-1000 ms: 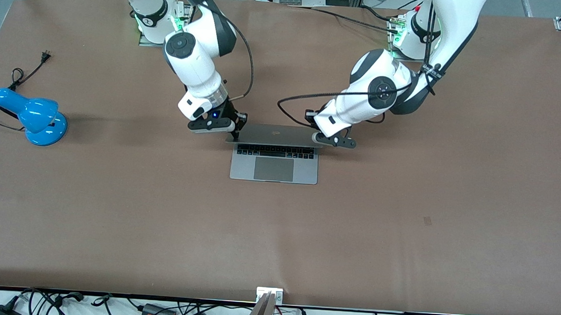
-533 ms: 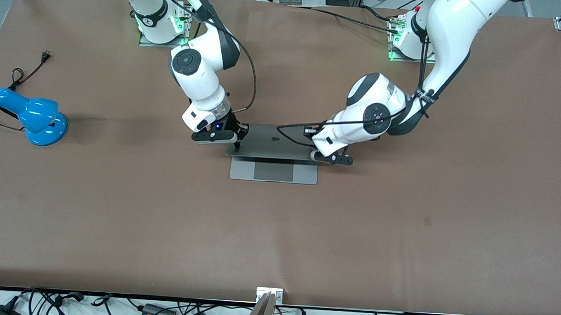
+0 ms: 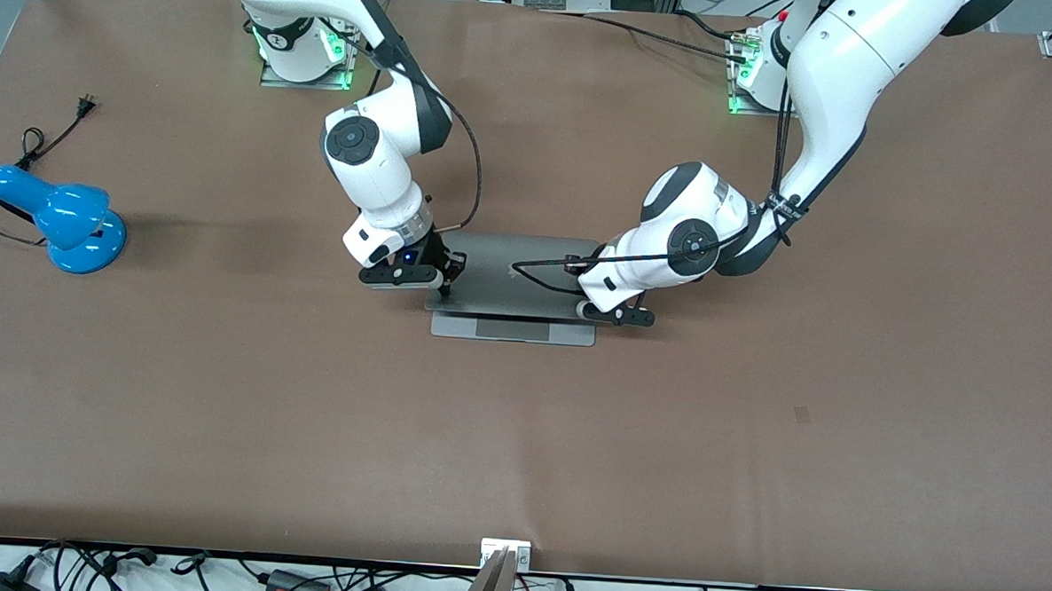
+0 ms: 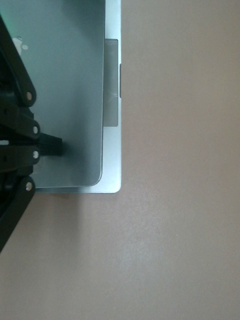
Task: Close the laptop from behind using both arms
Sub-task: 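Push the laptop screen down with both grippers until the lid shuts, then press both grippers on the closed silver lid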
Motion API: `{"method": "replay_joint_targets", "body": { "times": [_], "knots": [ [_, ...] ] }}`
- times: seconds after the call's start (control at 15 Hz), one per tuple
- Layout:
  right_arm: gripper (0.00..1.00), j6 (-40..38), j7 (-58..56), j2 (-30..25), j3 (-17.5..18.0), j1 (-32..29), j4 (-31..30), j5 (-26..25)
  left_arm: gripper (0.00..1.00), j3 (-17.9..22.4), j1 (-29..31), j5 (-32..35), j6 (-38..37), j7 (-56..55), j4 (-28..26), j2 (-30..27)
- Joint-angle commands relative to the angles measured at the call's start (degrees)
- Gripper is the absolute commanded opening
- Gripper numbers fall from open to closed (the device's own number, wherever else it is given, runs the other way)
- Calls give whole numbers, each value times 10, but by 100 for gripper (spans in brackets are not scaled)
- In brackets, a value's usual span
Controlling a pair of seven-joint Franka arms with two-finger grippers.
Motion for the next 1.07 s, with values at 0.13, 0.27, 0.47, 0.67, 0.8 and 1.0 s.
{"method": "replay_joint_targets", "body": {
  "times": [0.13,0.27,0.47,0.67,0.8,1.0],
  "knots": [
    [0,45,-7,41,2,-3,14,-3,0,12,-13,29,-8,-13,53,28],
    [0,64,-6,55,2,0,14,-3,0,26,-32,35,-7,-14,58,35],
    [0,71,-6,66,2,3,14,-2,0,67,-73,35,-2,-13,60,42],
    [0,77,-5,77,2,6,14,-3,0,78,-81,38,1,-12,60,53],
    [0,95,-6,81,2,7,14,-3,0,78,-82,51,16,-13,60,63],
    [0,107,-6,88,2,8,14,-3,0,79,-82,52,17,-13,61,68]
  ]
}}
